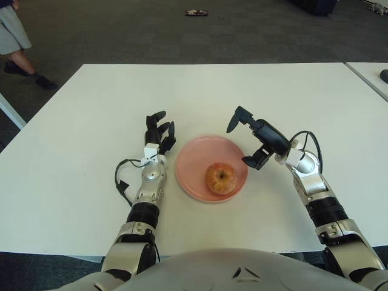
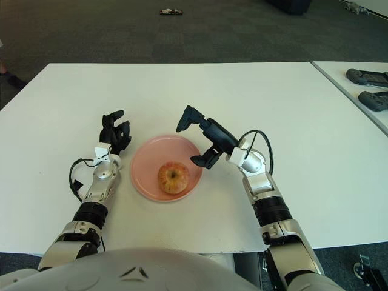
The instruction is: Put the apple into the plate.
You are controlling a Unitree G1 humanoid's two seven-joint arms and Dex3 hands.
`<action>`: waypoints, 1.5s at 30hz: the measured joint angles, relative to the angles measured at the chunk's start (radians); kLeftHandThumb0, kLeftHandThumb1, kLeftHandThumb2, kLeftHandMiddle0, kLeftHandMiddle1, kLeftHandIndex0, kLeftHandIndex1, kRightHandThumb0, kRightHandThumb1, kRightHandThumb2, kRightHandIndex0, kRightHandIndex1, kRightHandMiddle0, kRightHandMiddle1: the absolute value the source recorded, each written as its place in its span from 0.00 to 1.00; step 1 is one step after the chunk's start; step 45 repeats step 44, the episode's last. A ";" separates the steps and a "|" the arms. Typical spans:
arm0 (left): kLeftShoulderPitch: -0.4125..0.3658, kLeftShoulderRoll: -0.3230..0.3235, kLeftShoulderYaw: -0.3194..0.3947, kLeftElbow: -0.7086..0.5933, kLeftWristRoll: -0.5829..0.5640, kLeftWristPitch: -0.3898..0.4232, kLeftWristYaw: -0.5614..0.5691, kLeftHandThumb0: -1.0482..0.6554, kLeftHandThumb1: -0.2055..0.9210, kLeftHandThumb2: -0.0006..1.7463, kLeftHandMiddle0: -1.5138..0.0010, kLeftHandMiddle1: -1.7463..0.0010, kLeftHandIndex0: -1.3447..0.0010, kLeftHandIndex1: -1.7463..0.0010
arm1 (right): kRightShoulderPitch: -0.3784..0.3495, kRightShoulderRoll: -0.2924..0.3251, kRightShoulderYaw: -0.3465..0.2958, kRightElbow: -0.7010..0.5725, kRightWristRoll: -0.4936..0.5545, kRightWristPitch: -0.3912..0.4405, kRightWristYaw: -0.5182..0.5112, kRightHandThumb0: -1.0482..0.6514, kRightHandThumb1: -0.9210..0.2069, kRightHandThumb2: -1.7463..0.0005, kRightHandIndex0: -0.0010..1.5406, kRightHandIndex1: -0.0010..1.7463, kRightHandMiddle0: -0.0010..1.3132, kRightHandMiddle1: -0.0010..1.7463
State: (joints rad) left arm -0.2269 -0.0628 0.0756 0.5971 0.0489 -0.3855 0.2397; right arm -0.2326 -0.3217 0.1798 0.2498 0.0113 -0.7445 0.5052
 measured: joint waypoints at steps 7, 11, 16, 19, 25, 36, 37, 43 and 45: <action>0.000 0.000 0.000 0.000 0.000 0.000 0.000 0.19 1.00 0.29 0.79 0.54 0.93 0.30 | -0.021 0.073 -0.067 0.057 0.089 0.041 -0.051 0.97 0.79 0.05 0.55 1.00 0.87 1.00; 0.000 -0.001 0.000 -0.001 0.000 0.000 0.000 0.19 1.00 0.29 0.79 0.54 0.93 0.30 | -0.106 0.169 -0.187 0.158 0.230 0.100 -0.169 0.94 0.71 0.11 0.50 1.00 0.76 1.00; -0.001 -0.002 -0.002 -0.001 0.000 0.000 0.000 0.19 1.00 0.29 0.79 0.54 0.93 0.30 | -0.265 0.245 -0.348 0.265 0.376 0.126 -0.284 0.93 0.69 0.12 0.49 1.00 0.74 1.00; -0.001 -0.002 -0.002 -0.002 0.001 0.000 0.000 0.19 1.00 0.29 0.79 0.54 0.93 0.30 | -0.321 0.245 -0.381 0.284 0.388 0.108 -0.287 0.93 0.69 0.13 0.49 1.00 0.73 1.00; -0.001 -0.002 -0.002 -0.001 0.000 0.000 0.000 0.19 1.00 0.29 0.79 0.54 0.93 0.30 | -0.348 0.251 -0.406 0.293 0.391 0.090 -0.260 0.93 0.68 0.13 0.48 1.00 0.74 1.00; -0.001 -0.001 -0.002 -0.001 0.000 0.000 0.000 0.19 1.00 0.29 0.79 0.53 0.93 0.30 | -0.349 0.253 -0.428 0.294 0.391 0.110 -0.231 0.93 0.68 0.13 0.48 1.00 0.73 1.00; -0.001 -0.001 -0.002 -0.001 0.001 0.000 0.000 0.19 1.00 0.29 0.79 0.53 0.93 0.30 | -0.349 0.253 -0.430 0.293 0.391 0.112 -0.231 0.93 0.68 0.13 0.48 1.00 0.73 1.00; -0.001 -0.001 -0.002 -0.002 0.001 0.000 0.000 0.19 1.00 0.29 0.78 0.53 0.93 0.30 | -0.358 0.254 -0.434 0.284 0.391 0.120 -0.229 0.93 0.68 0.13 0.48 1.00 0.73 1.00; -0.001 -0.001 -0.002 -0.002 0.001 0.000 0.000 0.19 1.00 0.29 0.78 0.53 0.93 0.30 | -0.362 0.254 -0.434 0.284 0.391 0.120 -0.225 0.93 0.68 0.13 0.48 1.00 0.73 1.00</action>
